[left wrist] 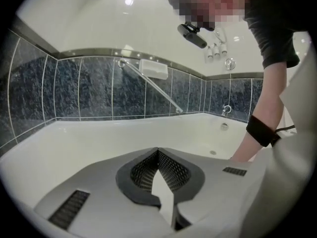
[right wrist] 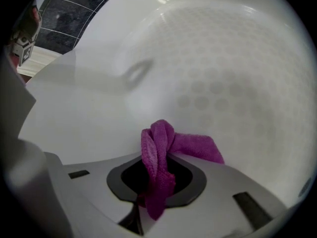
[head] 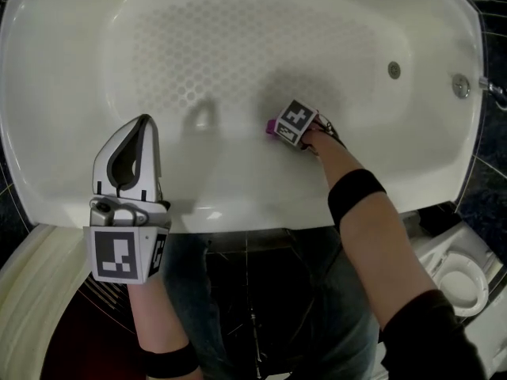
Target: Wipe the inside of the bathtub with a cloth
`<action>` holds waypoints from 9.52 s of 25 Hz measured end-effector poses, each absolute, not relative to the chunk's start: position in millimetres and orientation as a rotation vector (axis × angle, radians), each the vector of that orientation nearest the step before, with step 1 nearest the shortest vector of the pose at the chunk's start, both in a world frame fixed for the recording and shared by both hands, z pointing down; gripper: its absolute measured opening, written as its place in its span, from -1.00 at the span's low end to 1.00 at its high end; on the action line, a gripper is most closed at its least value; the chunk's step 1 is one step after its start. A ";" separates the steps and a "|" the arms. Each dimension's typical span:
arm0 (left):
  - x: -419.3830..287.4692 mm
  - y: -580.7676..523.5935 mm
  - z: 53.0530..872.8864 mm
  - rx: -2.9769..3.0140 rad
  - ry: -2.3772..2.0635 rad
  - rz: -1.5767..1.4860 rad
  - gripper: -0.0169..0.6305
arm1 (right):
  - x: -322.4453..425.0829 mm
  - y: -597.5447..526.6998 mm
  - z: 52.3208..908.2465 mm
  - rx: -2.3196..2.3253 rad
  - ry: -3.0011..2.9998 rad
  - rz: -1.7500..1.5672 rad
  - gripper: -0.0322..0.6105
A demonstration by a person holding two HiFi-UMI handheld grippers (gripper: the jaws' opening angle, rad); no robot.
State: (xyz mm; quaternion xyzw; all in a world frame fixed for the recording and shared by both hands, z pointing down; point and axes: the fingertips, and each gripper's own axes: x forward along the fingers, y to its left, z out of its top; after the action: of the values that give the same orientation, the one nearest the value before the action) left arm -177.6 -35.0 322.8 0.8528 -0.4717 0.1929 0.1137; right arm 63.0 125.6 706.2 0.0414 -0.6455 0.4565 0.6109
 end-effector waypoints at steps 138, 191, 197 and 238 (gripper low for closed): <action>30.5 -152.8 396.0 2.622 -1.554 0.414 -0.95 | 118.1 -213.4 514.1 0.912 -2.390 0.069 -0.62; 31.1 -156.1 443.3 2.540 -1.496 0.431 -0.95 | 574.8 -240.1 762.1 1.433 -1.529 0.399 -0.61; 30.6 -157.2 441.0 2.555 -1.511 0.409 -0.95 | 523.0 -257.6 741.0 1.397 -1.553 0.225 -0.62; 13.2 -160.4 436.5 2.535 -1.617 0.488 -0.95 | 492.5 -194.3 768.3 1.095 -1.591 0.315 -0.61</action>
State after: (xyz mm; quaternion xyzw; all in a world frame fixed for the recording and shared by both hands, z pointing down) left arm 13.2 -160.4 436.5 0.8312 -0.5303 0.1599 0.0476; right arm 492.5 -194.3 768.3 0.4642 -0.6746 0.1334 0.5583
